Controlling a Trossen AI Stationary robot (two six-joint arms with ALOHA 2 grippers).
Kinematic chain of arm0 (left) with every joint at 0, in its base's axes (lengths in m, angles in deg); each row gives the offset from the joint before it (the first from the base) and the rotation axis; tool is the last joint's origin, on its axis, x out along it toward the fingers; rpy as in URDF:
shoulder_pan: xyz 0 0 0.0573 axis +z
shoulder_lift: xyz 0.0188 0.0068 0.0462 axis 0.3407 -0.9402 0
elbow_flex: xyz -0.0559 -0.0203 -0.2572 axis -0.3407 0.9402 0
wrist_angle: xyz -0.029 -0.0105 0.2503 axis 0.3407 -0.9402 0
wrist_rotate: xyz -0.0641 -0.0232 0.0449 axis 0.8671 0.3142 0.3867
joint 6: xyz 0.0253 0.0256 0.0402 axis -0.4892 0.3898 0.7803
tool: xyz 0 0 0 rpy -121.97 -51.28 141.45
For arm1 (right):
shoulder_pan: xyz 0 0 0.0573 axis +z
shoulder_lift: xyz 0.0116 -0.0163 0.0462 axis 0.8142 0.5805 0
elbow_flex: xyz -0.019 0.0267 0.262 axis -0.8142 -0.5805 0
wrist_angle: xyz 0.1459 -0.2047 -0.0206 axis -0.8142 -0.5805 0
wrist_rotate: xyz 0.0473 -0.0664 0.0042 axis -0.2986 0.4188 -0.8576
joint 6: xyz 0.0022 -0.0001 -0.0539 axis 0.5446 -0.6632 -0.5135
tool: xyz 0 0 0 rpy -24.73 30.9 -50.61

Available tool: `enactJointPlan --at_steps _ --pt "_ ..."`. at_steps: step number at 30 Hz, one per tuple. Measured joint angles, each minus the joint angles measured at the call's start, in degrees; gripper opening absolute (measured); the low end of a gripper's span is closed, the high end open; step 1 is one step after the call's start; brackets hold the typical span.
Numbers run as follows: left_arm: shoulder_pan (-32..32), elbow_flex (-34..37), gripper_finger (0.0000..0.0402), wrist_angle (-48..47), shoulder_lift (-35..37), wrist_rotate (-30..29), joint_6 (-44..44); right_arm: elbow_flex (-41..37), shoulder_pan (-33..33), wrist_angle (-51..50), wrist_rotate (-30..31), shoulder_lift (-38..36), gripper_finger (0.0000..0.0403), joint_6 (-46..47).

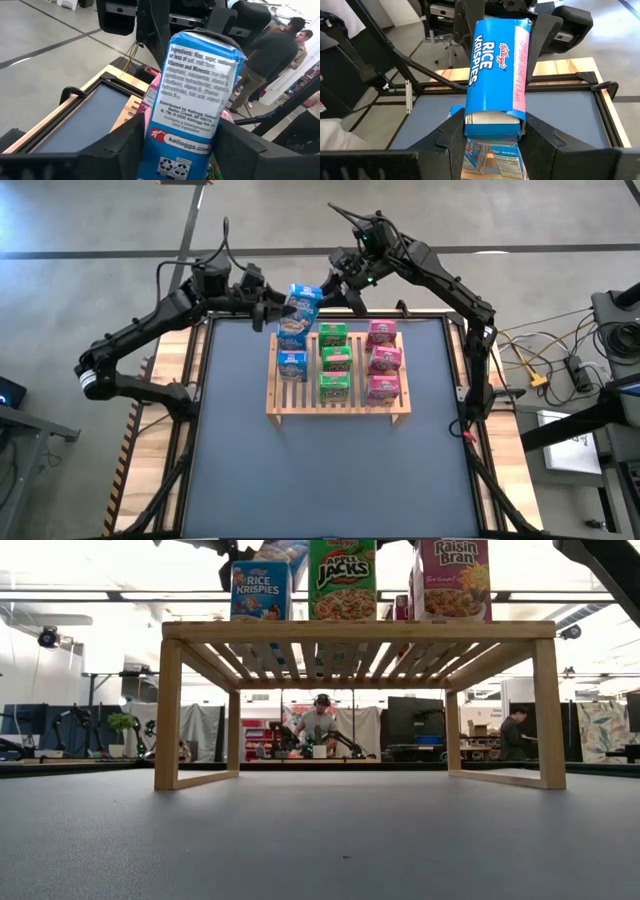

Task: Stack cereal on shelf
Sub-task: Put the blue cereal box on the shelf aligned with the other blue cereal boxes

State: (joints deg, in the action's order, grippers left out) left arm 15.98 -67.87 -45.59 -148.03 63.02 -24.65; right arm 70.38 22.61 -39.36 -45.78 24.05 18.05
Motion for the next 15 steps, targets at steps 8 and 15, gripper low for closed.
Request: enactJointPlan --at_steps 8,15 --pt "0.00 0.00 0.0144 -0.15 1.11 -0.08 0.02 0.00 0.02 0.54 -0.52 0.00 0.0178 1.20" --pt "-0.05 0.00 0.0142 -0.57 4.88 -0.67 -0.04 0.11 -1.23 0.32 -0.83 -1.19 0.0244 0.56"
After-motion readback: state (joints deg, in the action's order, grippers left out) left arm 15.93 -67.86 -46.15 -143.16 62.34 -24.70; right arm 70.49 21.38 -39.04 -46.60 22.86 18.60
